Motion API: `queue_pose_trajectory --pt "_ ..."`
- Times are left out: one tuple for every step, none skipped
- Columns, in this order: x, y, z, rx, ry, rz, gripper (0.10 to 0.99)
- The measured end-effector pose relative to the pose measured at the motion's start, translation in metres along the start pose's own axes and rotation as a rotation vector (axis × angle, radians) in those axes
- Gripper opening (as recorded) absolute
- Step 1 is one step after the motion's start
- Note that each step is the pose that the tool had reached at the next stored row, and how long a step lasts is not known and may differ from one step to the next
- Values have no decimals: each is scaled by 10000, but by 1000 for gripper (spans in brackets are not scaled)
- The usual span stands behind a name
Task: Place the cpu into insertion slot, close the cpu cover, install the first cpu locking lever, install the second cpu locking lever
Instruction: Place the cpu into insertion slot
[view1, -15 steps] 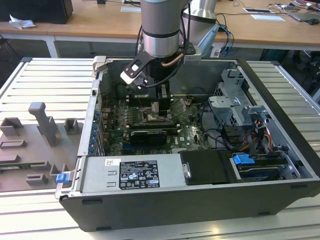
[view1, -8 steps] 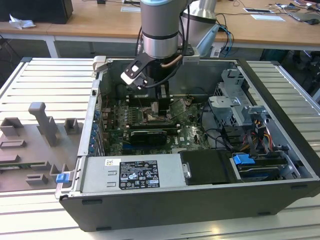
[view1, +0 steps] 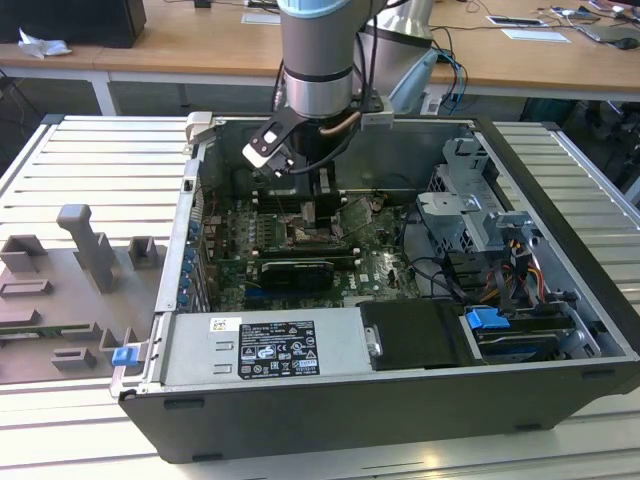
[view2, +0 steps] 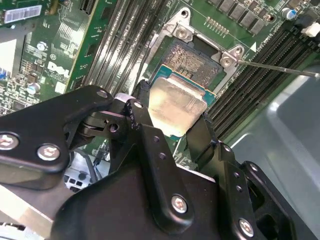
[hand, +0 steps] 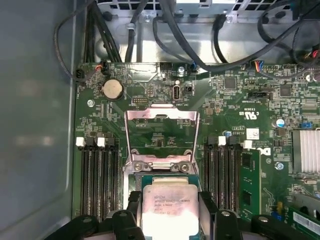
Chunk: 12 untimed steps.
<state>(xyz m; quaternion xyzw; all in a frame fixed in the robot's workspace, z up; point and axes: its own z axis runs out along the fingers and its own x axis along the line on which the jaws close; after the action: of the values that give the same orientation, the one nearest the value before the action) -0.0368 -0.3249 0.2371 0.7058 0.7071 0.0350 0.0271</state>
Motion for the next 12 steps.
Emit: queue_pose_trajectory --pt "0 -4 11 -1 1 2 541" --pt "0 -7 18 -1 0 1 541" --pt "0 -10 24 -1 0 1 541" --pt "0 -13 29 0 0 1 541" --pt "-1 -22 34 0 -1 1 541" --pt "-1 -28 36 1 -2 2 541" --pt "-1 -29 39 0 0 2 541" --pt "-1 -29 42 0 0 1 541" --pt "-1 -30 45 0 0 -1 541" --pt "-1 -30 49 0 1 0 541" --pt "0 -38 56 -1 0 3 541" --pt "-1 -47 63 -1 -1 1 541"
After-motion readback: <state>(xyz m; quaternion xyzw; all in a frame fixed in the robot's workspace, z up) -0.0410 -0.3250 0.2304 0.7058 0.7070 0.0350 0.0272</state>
